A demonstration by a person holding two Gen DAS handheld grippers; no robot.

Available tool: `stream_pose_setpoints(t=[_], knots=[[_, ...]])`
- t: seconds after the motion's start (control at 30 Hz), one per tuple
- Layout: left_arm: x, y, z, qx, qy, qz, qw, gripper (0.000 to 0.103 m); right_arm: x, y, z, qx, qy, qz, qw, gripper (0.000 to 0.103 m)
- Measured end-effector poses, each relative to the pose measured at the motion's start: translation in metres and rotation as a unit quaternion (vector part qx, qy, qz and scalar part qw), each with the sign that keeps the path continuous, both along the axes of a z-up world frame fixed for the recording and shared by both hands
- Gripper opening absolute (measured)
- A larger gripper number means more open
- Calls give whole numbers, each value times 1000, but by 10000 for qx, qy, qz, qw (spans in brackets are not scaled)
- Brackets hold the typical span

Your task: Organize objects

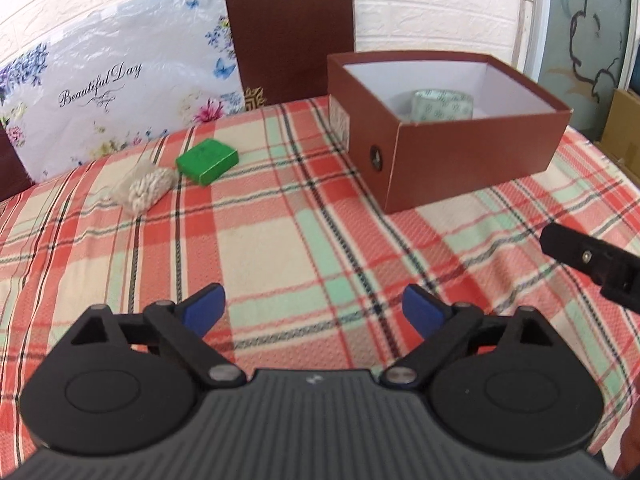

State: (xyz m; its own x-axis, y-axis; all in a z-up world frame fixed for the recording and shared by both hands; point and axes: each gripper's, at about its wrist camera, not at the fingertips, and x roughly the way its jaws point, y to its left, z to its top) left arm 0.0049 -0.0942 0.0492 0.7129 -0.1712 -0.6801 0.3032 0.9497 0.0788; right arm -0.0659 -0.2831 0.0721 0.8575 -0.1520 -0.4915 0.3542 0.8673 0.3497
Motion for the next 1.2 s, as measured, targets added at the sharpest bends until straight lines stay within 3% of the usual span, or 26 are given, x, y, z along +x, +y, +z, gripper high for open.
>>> stream_pose_setpoints(t=[0.17,0.57,1.0,1.2], knots=[[-1,3,-2,-8,1,83,10000,103,-1,9,2,-60,31,117,9999,88],[-6,-9,-1,331,-140,160,9992,103,-4,5,9,-95,-61,12,9999,89],[-9,-12,6,165,-159,166,9996,103,-5,1,11,-162,-73,5,9998,93],[-10,-14,8,276,-235,174,9992,103,-3,3,13,-222,-49,8,9997,94]])
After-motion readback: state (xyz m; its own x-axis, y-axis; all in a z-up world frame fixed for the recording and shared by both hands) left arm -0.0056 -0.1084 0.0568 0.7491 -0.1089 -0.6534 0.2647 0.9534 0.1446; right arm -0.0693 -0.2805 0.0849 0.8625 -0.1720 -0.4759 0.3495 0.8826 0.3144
